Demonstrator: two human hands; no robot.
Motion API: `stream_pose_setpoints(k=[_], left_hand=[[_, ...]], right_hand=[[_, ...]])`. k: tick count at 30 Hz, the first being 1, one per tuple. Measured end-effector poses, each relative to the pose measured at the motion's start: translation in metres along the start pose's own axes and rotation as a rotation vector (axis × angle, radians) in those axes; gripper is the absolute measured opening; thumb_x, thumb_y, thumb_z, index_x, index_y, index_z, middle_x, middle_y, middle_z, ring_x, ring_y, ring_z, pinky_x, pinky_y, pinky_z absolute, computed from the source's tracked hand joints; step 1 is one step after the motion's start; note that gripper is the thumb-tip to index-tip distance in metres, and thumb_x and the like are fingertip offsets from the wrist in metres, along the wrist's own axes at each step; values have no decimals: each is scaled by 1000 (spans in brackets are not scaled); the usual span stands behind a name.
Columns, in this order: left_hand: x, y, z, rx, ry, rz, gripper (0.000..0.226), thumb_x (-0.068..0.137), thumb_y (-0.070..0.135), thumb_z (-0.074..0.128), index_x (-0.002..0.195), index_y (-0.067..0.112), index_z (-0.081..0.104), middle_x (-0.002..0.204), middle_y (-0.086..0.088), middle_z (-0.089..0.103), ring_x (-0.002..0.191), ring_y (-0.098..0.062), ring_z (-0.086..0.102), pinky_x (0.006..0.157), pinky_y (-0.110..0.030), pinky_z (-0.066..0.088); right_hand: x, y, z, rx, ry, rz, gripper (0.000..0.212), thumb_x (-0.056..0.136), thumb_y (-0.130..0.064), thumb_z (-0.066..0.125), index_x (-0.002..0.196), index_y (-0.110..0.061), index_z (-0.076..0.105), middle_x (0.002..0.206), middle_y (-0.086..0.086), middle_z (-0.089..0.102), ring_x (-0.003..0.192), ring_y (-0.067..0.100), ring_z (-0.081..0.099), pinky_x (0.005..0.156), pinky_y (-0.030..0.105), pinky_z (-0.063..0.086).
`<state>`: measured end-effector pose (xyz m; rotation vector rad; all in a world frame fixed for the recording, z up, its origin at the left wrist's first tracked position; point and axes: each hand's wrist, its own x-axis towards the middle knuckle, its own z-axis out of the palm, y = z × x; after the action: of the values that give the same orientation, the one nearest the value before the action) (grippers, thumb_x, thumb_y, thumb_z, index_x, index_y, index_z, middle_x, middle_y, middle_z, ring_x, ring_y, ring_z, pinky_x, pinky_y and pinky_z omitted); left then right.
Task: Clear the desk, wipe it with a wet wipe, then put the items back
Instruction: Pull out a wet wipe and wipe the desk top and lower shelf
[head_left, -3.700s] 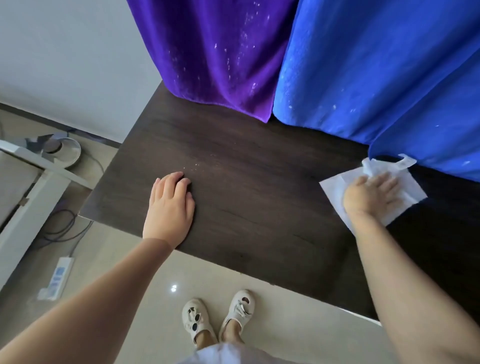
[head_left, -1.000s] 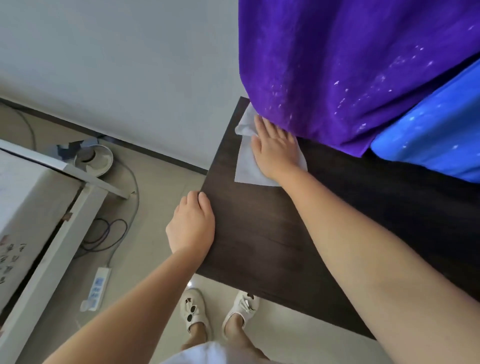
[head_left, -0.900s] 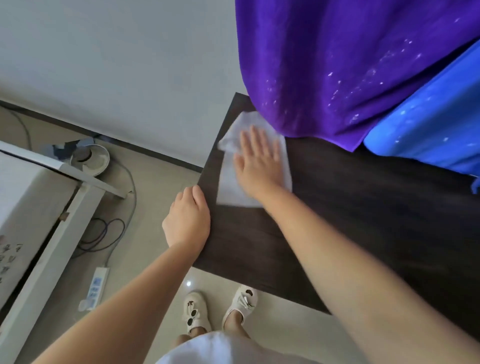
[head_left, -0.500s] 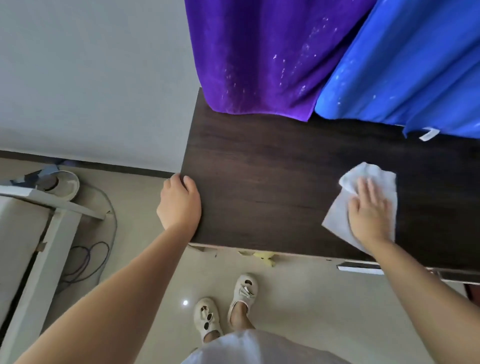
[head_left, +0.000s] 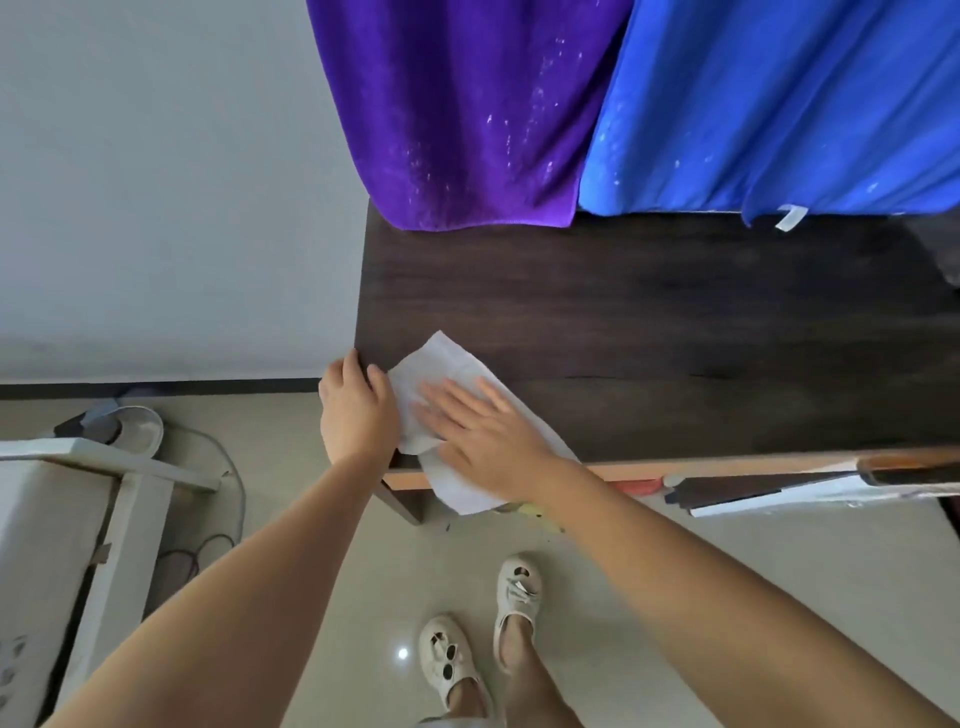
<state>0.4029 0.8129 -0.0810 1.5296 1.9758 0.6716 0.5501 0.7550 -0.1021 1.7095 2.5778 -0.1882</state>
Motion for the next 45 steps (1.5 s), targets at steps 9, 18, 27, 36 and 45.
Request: stream_pose_setpoints(k=[9, 18, 27, 36, 45], left_hand=[[-7, -8, 2, 118, -33, 193, 42, 96, 22, 35, 134, 5, 40, 141, -13, 35, 131, -28, 27, 107, -39, 28], [-9, -9, -4, 279, -114, 322, 39, 95, 21, 37, 131, 7, 44, 142, -13, 36, 132, -30, 28, 112, -42, 22], [-45, 73, 7, 296, -304, 484, 35, 97, 24, 34, 126, 12, 50, 130, -9, 51, 122, -27, 41, 107, -39, 29], [-178, 218, 96, 189, -480, 833, 32, 96, 22, 36, 120, 11, 55, 124, -8, 55, 116, -27, 45, 100, -37, 33], [-361, 328, 207, 96, -631, 958, 32, 97, 20, 33, 120, 12, 54, 125, -7, 54, 116, -26, 44, 101, -39, 34]], right_hand=[[-134, 148, 2, 275, 154, 1330, 52, 98, -30, 17, 146, -13, 21, 157, 11, 13, 145, 24, 6, 115, 55, 7], [-26, -16, 0, 160, 59, 378, 49, 96, -32, 19, 135, -19, 46, 144, 4, 44, 134, 23, 40, 107, 51, 30], [-116, 68, -98, 965, 224, 890, 38, 100, -26, 31, 114, 1, 54, 115, 24, 59, 107, 36, 53, 89, 36, 41], [-338, 176, -142, 1025, 553, 1300, 36, 99, -32, 31, 120, -12, 52, 123, 14, 52, 114, 29, 48, 84, 28, 31], [-553, 241, -142, 978, 740, 1393, 28, 95, -26, 36, 95, -13, 61, 96, 3, 59, 93, 21, 54, 80, 30, 38]])
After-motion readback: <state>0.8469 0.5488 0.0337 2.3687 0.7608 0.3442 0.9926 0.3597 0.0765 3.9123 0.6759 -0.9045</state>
